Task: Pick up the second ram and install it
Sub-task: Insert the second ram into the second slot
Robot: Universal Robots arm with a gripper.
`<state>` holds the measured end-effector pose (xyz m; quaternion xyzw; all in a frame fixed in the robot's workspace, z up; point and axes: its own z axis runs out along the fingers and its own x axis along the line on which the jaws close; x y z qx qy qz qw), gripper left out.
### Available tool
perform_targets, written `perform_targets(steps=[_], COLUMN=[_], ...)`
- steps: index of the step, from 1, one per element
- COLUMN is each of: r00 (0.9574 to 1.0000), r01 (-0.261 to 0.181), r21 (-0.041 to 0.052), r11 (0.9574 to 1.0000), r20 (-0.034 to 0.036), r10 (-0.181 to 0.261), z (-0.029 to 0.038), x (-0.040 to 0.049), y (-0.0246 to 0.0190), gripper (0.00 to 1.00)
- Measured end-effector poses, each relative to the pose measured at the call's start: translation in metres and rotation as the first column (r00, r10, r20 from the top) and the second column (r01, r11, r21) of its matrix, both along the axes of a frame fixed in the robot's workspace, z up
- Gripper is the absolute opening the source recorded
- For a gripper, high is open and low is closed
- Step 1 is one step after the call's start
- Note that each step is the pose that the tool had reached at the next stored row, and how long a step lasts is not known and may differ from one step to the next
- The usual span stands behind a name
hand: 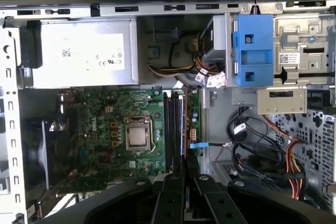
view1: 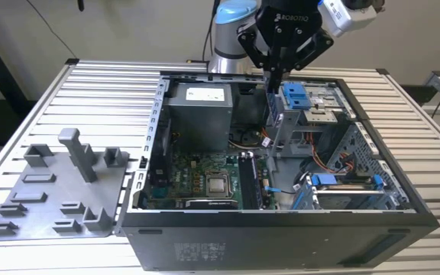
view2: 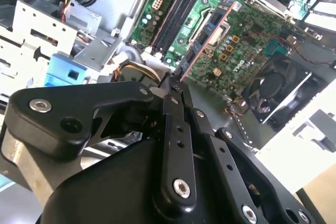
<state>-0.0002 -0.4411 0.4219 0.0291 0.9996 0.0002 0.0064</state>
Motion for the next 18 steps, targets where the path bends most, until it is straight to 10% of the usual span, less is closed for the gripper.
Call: perform_targets(steps=[18], r00=[0.9992], r01=[-0.041], r21=[-0.0072], r11=[0.9991], r20=[-0.0003], r10=[0.041], z=[-0.017], x=[0.0], y=[-0.0008], gripper=[0.13])
